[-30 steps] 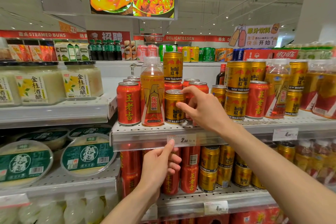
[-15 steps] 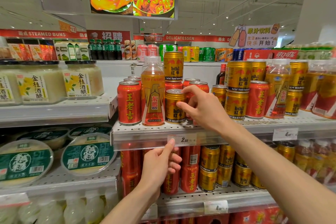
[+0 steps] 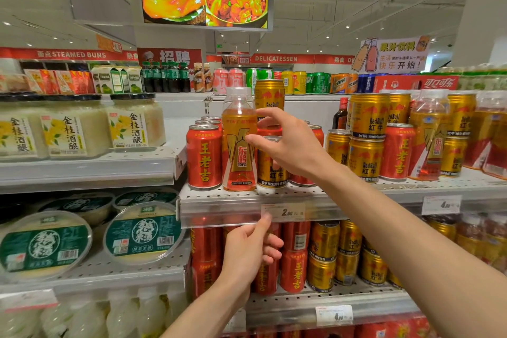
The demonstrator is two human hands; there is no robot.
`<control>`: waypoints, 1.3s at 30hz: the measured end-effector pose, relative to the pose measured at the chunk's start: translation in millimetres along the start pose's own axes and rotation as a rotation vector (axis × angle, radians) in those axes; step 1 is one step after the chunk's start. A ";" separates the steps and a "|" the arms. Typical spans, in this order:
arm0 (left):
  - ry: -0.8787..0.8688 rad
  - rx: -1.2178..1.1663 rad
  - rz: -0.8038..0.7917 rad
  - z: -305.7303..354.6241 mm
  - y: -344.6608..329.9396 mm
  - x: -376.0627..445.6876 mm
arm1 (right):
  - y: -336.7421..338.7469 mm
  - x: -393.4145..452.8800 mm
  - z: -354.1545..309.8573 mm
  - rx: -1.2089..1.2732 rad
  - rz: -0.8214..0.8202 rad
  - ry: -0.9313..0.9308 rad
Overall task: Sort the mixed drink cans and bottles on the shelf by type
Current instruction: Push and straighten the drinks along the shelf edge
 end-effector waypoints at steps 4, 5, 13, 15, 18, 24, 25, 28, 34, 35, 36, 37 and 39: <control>0.004 -0.001 0.003 0.3 0.4 -0.4 | -9.7 4.7 0.1 0.034 -0.054 -0.048; 0.004 0.000 0.004 0.4 0.7 -0.3 | -10.8 5.3 0.8 0.041 -0.057 -0.055; 0.004 0.026 -0.009 -0.1 0.4 2.7 | -10.9 6.7 4.4 0.130 -0.074 -0.096; 0.001 0.028 -0.010 -0.3 0.4 2.6 | -11.2 6.5 4.7 0.127 -0.077 -0.098; -0.005 0.031 -0.005 -0.1 0.7 2.5 | -11.7 6.4 4.9 0.131 -0.090 -0.093; -0.013 0.027 -0.007 -0.4 1.0 2.7 | -12.9 7.6 7.8 0.101 -0.093 -0.090; -0.014 0.019 -0.009 -0.8 0.9 2.5 | -13.2 7.3 8.5 0.100 -0.091 -0.092; -0.011 0.016 -0.012 -1.9 1.0 3.0 | -12.6 6.1 7.3 0.088 -0.085 -0.086; 0.007 -0.003 -0.016 -3.9 0.9 4.3 | -11.7 2.4 3.3 0.075 -0.070 -0.074; 0.009 -0.005 -0.016 -4.5 1.0 4.6 | -11.5 1.6 2.1 0.061 -0.061 -0.064; 0.011 -0.006 -0.016 -5.0 1.2 4.9 | -10.7 1.1 1.2 0.038 -0.049 -0.051; 0.013 -0.005 -0.016 -5.2 1.3 5.2 | -9.7 0.5 0.6 0.015 -0.037 -0.039; 0.014 0.002 -0.020 -4.8 1.7 5.8 | -7.4 0.0 -0.2 -0.026 -0.005 -0.019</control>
Point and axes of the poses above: each hand's wrist, its own x-axis towards the middle knuckle, its own y-axis out of the back of the hand, z = x × y, the point moved 7 cm from there along x, towards the middle knuckle, and after that the axes turned 5 degrees about x, right-handed, at the moved point
